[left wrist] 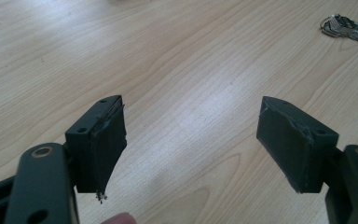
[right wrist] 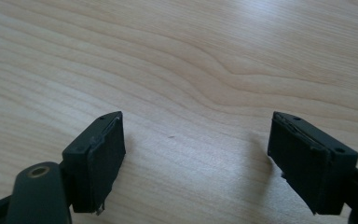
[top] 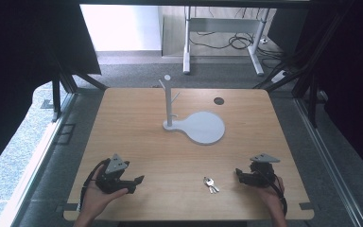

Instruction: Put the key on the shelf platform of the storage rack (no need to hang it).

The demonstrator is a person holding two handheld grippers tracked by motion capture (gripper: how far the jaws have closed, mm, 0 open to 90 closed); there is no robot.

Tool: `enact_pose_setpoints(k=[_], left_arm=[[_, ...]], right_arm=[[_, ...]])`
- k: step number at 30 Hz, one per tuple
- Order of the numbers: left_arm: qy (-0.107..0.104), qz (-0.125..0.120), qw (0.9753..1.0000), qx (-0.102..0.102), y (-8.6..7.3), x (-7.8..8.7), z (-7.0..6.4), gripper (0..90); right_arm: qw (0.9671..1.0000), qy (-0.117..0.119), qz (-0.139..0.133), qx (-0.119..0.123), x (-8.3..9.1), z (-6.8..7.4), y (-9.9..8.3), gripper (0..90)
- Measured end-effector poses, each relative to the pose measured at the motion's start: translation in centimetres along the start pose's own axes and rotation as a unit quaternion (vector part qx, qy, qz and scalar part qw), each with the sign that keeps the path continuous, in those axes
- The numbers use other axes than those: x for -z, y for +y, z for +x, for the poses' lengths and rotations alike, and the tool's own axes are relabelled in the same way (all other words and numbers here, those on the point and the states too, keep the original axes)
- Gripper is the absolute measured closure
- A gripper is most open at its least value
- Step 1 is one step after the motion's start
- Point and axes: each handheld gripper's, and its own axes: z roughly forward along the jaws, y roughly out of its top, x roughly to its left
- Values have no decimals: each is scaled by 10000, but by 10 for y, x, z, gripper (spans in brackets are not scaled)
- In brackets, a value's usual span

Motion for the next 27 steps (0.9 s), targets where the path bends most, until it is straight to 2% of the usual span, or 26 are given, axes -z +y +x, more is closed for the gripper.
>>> enact_pose_setpoints(k=[7,14,27], left_arm=[[-19,-7,10000,1,0,0,0,241],[-1,-75,10000,50,0,4,3,241],[-19,-67,10000,13,1,4,3,241]], right_arm=[[10000,66,19,4,1,0,-1,201],[9999,52,-34,-160,-1,-2,-4,155],[9998,21,-18,-217,1,-2,-4,185]])
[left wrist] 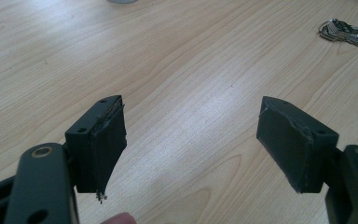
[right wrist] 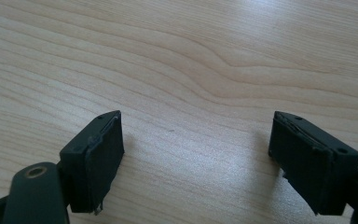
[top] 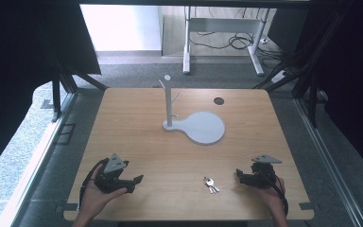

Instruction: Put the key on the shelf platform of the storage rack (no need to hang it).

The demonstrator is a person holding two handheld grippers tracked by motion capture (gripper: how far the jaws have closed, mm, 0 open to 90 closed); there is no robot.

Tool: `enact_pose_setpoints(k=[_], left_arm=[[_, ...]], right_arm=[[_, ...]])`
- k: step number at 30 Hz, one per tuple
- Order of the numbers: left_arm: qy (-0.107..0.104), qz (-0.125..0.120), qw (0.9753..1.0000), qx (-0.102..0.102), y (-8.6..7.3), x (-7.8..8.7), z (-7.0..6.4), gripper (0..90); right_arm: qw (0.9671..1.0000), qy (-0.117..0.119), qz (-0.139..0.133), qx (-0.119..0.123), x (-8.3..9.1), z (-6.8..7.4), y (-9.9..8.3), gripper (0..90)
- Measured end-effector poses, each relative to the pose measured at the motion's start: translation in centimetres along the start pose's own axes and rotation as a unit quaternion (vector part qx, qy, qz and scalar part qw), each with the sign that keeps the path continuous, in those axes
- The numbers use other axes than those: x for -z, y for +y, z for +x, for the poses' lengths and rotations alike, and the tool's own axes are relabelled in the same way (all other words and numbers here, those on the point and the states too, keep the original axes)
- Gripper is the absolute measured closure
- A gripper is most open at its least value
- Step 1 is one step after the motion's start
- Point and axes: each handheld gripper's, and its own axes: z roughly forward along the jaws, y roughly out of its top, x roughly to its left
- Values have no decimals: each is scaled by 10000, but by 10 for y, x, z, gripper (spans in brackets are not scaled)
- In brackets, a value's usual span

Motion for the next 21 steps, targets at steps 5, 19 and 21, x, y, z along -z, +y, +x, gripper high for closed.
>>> enact_pose_setpoints(k=[5,19,21], left_arm=[[8,1,10000,6,0,0,0,241],[10,-20,10000,43,0,2,3,241],[26,-32,10000,67,-1,4,5,241]], right_arm=[[10000,-12,-8,-21,0,-1,0,212],[9994,212,-145,230,17,5,10,292],[9990,282,-161,320,20,7,12,303]])
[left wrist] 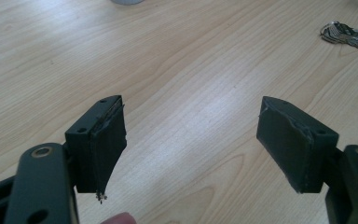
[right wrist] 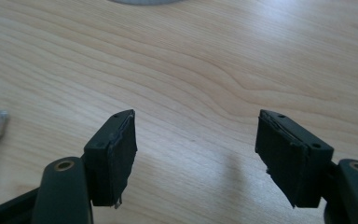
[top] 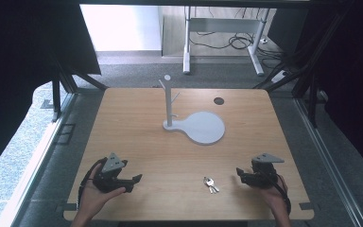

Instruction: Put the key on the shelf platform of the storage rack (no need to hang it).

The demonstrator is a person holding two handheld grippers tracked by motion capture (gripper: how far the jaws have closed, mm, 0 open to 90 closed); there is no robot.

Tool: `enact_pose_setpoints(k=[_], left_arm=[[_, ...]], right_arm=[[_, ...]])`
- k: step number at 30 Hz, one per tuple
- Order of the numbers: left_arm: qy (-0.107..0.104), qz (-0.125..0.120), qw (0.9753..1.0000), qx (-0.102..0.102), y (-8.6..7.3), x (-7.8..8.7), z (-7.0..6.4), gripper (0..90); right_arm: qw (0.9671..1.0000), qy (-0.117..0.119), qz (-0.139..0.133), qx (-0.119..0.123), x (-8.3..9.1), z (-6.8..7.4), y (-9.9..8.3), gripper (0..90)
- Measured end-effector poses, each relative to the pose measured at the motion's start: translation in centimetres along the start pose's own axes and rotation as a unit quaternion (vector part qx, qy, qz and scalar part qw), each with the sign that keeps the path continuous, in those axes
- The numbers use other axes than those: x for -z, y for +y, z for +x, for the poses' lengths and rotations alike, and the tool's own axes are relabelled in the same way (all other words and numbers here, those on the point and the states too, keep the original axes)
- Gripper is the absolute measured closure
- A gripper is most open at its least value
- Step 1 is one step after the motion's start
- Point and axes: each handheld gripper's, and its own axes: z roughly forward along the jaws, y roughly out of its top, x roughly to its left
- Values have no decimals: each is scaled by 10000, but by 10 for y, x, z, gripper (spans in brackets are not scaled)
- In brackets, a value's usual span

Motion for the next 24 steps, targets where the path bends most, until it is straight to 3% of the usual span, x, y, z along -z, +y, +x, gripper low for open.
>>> enact_pose_setpoints(k=[6,11,15,24], left_arm=[[56,-36,9999,83,-1,3,4,241],[33,-12,10000,37,0,2,3,241],[20,-2,10000,22,0,1,1,241],[-34,73,10000,-54,1,-5,-4,241]], right_arm=[[9995,217,37,241,5,6,9,318],[9982,367,79,476,12,13,20,346],[9959,501,142,740,23,20,37,374],[9922,705,313,980,28,32,61,425]])
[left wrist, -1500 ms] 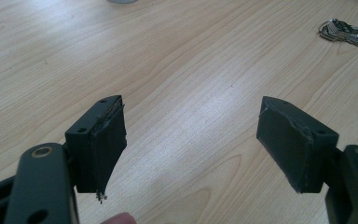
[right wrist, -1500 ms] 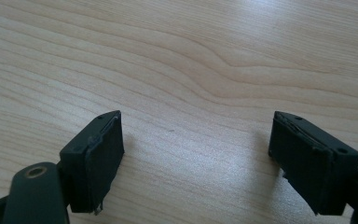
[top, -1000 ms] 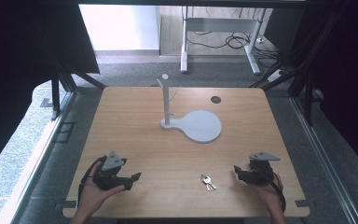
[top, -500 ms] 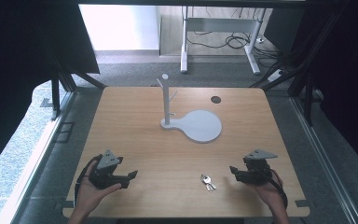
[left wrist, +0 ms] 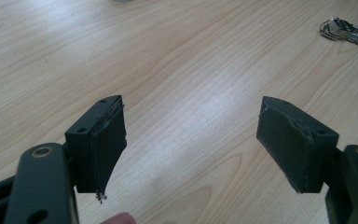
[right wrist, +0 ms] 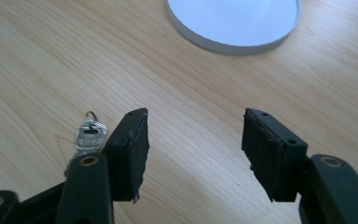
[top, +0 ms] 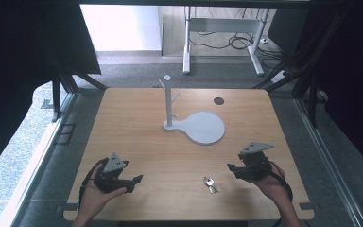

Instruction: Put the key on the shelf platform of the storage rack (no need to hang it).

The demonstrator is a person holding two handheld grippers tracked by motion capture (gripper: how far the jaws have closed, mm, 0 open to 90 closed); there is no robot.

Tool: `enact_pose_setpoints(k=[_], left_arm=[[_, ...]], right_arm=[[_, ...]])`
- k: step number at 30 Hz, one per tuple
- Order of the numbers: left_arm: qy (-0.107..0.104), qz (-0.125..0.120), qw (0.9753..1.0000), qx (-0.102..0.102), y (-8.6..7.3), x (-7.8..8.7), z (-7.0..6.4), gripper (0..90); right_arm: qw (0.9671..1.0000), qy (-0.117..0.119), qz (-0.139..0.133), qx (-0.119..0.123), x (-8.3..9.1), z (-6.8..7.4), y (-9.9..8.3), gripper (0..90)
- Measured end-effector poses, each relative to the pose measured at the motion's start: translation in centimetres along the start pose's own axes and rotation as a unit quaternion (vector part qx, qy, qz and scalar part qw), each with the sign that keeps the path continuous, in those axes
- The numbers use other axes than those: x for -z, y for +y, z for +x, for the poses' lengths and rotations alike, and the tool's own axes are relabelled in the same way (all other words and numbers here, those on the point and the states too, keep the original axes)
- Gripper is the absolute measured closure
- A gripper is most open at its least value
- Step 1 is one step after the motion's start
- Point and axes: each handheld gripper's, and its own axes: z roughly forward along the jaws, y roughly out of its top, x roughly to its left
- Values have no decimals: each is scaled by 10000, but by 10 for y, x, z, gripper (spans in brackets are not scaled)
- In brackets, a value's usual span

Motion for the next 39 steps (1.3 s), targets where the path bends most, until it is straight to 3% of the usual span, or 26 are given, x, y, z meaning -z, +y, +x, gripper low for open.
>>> enact_pose_setpoints(k=[7,15,19,33,39], left_arm=[[4,-44,10000,21,0,2,1,241],[33,-70,9999,73,-1,5,4,241],[17,-78,9999,80,-1,5,5,241],[12,-123,9999,89,-1,8,4,241],[11,-124,9999,70,0,9,5,241]], right_arm=[[9992,356,49,189,-2,13,16,461],[9975,598,171,340,-6,20,24,493],[9947,948,156,358,-6,24,30,508],[9901,1111,574,639,-20,45,47,556],[9862,1217,821,761,-27,55,52,592]])
